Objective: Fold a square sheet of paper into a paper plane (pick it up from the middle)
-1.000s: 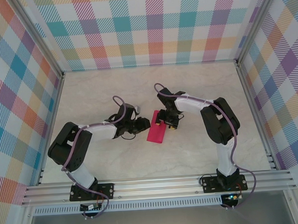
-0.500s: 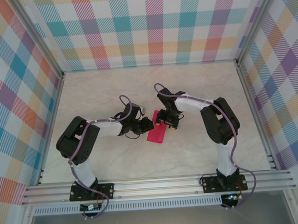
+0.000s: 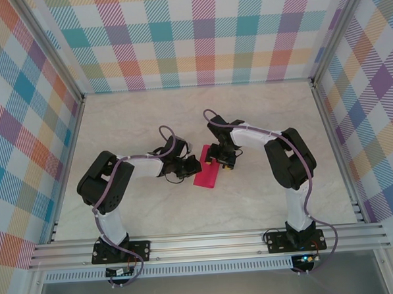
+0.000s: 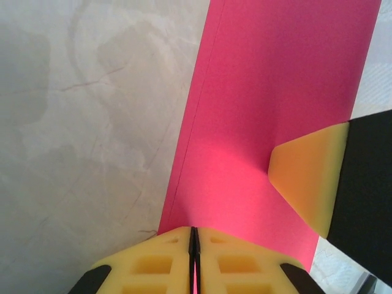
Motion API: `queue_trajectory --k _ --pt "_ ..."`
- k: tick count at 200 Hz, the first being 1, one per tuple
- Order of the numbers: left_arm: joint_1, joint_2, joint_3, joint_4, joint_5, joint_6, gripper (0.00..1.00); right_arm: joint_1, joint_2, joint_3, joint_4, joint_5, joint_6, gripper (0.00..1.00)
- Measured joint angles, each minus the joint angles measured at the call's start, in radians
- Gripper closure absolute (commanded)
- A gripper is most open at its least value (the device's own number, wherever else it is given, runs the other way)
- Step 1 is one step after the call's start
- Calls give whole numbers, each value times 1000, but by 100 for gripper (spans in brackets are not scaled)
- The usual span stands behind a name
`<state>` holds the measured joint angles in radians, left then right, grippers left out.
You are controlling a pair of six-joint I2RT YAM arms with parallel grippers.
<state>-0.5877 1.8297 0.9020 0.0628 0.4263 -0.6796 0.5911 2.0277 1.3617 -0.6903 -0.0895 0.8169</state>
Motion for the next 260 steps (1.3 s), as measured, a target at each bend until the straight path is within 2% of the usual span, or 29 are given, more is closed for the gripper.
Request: queue_trajectory --k 80,111,131,153,191,237,260 --pt "0 2 17 -36 -12 18 93 0 -26 -5 18 -6 6 31" --pt "0 8 26 -50 -13 22 95 -2 -92 -77 106 -32 -16 24" --pt "0 10 29 -54 -12 23 95 -9 -154 -144 134 -27 -40 25" --pt "0 10 31 -58 -13 23 95 -22 -238 -204 171 -51 -67 33" --pt "0 10 32 -61 -16 26 96 -31 -282 -240 309 -167 -96 58" --pt "0 12 42 -76 -19 26 97 -31 -249 -253 380 -261 -114 69" --pt "-2 13 47 -87 -22 25 97 -35 -204 -254 390 -269 -115 69"
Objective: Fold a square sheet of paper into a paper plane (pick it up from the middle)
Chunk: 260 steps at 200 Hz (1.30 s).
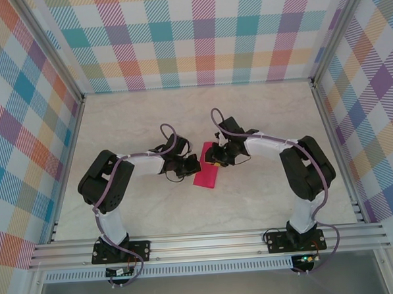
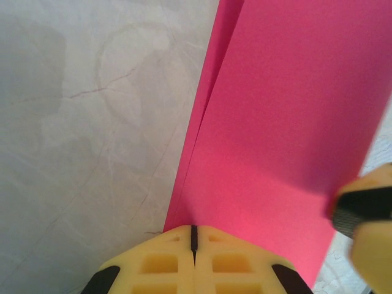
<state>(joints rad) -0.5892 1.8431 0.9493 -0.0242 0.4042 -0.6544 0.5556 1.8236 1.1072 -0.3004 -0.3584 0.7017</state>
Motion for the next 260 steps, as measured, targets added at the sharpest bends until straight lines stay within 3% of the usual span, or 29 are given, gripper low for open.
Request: queue_trajectory --k 78,113,154,197,260 --pt "-2 0 1 -1 -4 -4 98 -21 32 -36 43 -11 4 67" --pt "-2 0 1 -1 -4 -4 98 -26 11 -67 60 10 16 55" --pt "-2 0 1 -1 -4 -4 98 -26 -80 -80 16 116 20 43" --pt "-2 -1 1 -1 -4 -4 97 -26 -55 -79 -21 166 24 42" --pt "-4 -5 1 -3 -5 -8 94 -34 2 -28 -70 159 20 51"
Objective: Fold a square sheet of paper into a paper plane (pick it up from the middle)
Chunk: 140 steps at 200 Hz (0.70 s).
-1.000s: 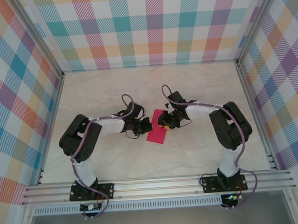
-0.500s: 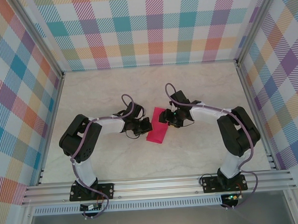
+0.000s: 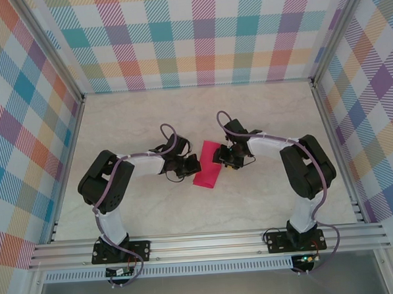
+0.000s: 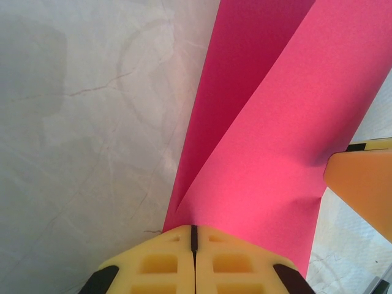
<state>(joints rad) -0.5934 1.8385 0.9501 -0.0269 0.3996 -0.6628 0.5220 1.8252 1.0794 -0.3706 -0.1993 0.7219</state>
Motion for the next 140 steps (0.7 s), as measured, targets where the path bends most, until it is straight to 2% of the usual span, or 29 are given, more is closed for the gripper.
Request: queue_trajectory --k 64,140 --pt "0 -23 -4 -34 -23 -3 90 -5 46 64 -85 2 -6 56" --pt "-1 -103 -5 -50 -81 -26 87 17 111 172 -220 58 -8 55"
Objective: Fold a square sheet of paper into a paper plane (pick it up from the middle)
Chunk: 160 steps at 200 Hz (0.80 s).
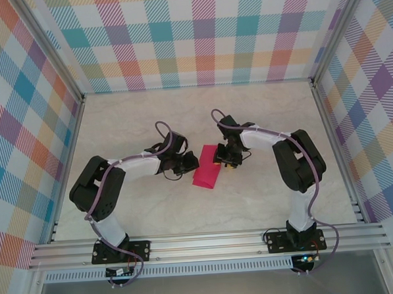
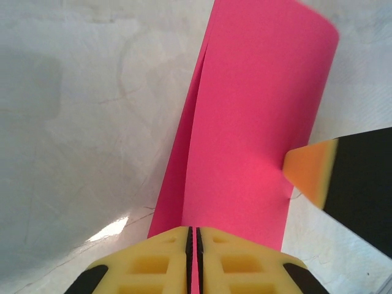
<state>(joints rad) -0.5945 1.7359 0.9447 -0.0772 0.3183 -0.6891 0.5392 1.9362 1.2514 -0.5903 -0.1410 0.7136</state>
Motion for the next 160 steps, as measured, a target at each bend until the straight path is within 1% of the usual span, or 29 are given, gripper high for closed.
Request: queue_trajectory --k 30,56,98,160 --pt "0 -19 0 2 -24 -3 86 11 21 34 -37 23 0 54" --pt "0 -19 0 4 -24 -4 86 19 31 49 -55 41 3 52" --pt "0 -18 2 16 -14 -7 85 33 42 68 -77 76 16 53" --pt "0 -18 34 35 -14 -14 76 44 51 84 -93 103 64 51"
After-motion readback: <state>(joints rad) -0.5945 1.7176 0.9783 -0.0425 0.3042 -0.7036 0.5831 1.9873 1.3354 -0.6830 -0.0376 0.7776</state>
